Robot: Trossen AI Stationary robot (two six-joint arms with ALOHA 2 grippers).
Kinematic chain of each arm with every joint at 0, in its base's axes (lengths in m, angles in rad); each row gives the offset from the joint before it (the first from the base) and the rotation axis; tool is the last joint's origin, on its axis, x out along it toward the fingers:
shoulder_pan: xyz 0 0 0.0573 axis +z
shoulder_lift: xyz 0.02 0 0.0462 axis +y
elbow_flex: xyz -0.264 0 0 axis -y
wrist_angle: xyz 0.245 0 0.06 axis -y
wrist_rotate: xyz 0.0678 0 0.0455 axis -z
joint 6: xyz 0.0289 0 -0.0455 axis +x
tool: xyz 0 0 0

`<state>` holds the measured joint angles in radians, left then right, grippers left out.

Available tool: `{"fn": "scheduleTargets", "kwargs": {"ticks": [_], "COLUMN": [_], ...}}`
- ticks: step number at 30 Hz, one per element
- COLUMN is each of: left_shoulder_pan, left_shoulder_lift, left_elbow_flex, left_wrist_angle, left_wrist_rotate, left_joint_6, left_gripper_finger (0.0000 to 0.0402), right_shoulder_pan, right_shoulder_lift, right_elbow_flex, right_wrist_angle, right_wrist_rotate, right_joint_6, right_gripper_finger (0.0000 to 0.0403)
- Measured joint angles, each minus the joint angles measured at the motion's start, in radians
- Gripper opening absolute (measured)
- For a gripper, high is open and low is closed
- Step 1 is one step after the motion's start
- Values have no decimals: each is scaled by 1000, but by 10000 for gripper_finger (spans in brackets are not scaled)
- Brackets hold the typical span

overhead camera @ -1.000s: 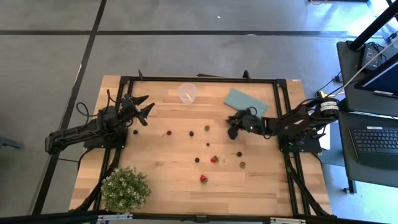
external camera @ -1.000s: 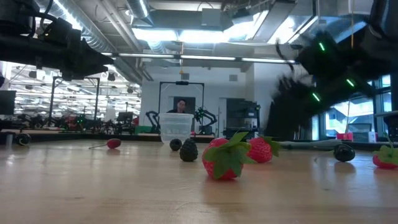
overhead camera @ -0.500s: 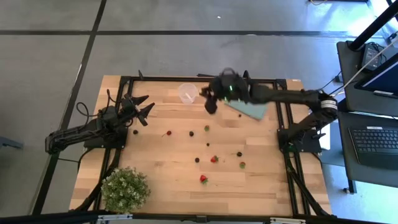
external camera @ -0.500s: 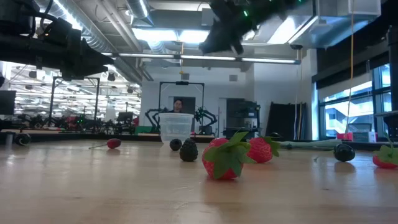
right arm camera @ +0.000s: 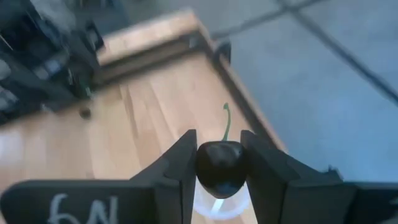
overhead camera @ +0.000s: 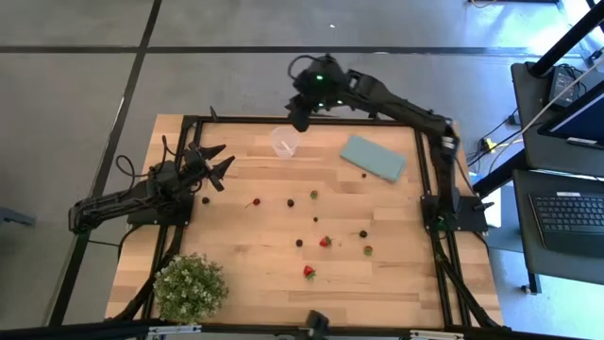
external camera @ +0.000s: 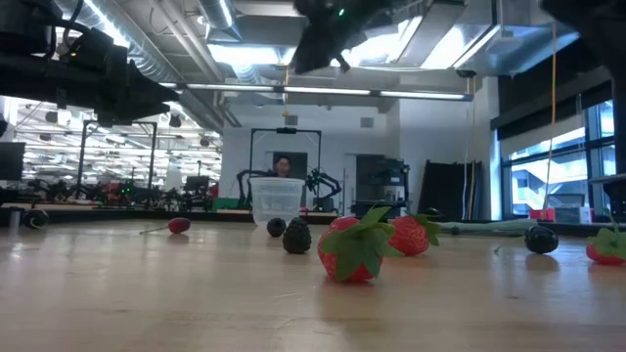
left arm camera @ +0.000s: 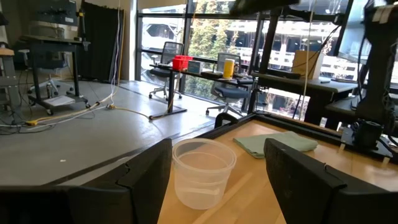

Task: Pick and placing Produce into tupperware
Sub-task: Put the top black cherry into the container

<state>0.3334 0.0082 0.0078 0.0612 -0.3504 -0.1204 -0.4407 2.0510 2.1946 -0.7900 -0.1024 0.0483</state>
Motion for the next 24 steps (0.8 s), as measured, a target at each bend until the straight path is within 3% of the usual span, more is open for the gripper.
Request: {"fn": "scheduleTargets", "kwargs": {"ticks": [5, 12, 24], "left_shoulder_pan": [0, 0, 0], "left_shoulder_lift": [0, 0, 0], "left_elbow_flex": [0, 0, 0], "left_wrist_angle": [0, 0, 0], "left_wrist_rotate": [0, 0, 0], "left_joint_6": [0, 0, 0], "left_gripper_finger": [247, 247, 247], "right_shoulder_pan": [-3, -2, -1], "right_shoulder_lift": [178, 354, 396], "right_elbow_flex": [113, 133, 134], "right_wrist_angle": [-144, -204, -194], "right_wrist_rotate": [-7, -81, -58], "right_joint_6": [-5, -19, -35], "right_gripper_finger": [109, 111, 113]}}
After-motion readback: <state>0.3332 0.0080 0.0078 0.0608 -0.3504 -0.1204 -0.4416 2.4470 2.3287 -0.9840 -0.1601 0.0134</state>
